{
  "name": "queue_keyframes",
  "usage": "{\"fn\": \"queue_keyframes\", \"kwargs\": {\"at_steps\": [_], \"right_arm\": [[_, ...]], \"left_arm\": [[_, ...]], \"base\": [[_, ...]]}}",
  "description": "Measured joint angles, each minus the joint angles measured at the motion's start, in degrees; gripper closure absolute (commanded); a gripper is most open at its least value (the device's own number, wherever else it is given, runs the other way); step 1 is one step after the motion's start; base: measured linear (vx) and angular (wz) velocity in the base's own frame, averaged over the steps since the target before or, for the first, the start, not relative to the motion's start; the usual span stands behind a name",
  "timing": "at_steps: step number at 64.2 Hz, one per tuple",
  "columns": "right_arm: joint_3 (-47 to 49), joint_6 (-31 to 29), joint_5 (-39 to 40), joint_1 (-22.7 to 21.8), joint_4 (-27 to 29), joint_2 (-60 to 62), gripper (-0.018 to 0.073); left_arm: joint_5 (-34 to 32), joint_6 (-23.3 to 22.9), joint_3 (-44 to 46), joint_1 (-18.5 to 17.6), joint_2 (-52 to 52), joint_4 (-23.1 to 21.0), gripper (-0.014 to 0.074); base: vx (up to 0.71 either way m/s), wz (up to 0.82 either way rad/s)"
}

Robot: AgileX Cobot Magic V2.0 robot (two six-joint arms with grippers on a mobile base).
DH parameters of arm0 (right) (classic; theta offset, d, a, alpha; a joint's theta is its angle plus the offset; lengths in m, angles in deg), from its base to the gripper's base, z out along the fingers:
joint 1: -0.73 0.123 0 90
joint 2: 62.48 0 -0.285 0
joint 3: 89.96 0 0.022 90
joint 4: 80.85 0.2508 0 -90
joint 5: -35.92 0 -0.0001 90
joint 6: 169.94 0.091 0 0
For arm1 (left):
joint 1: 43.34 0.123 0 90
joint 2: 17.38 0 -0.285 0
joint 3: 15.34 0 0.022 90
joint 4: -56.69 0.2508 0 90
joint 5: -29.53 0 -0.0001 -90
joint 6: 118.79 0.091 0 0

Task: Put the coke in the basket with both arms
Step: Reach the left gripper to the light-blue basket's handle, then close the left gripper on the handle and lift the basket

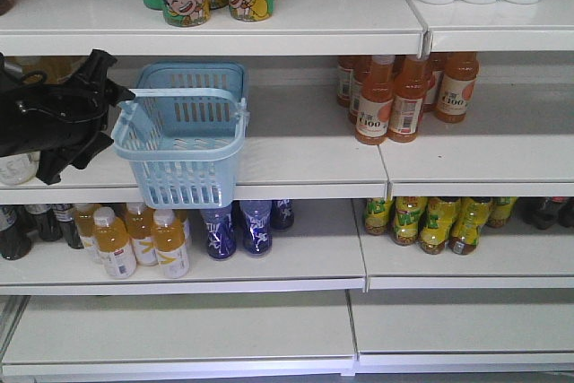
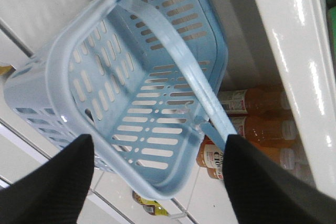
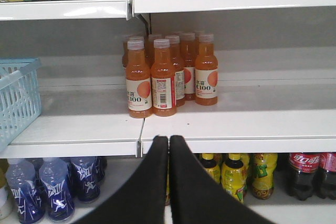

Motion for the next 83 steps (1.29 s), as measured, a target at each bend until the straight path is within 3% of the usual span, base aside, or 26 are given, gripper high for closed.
{"fn": "queue_keyframes", "kwargs": {"at_steps": [18,44,71,77,83], "right_arm": [[0.0,0.0,0.0,0.0,0.0,0.0,0.0568],[0.0,0.0,0.0,0.0,0.0,0.0,0.0568],[0.0,0.0,0.0,0.0,0.0,0.0,0.0568],[0.0,0.0,0.0,0.0,0.0,0.0,0.0568],[0.0,0.0,0.0,0.0,0.0,0.0,0.0568]], "left_arm": [[2.98,3.04,6.66,0.0,-5.27,-7.29,0.0094],[4.38,14.99,10.72,0.0,-10.7,-23.1,0.0094],[4.37,39.18,15.25,0.0,-16.38,-45.48,0.0101],[5.21,43.33,16.1,0.0,-18.39,-50.08,0.0165],[7.8,48.88,16.89,0.0,-20.65,-55.33,0.0326]], "base": [[0.0,0.0],[0.0,0.0],[0.0,0.0],[0.0,0.0],[0.0,0.0]]}}
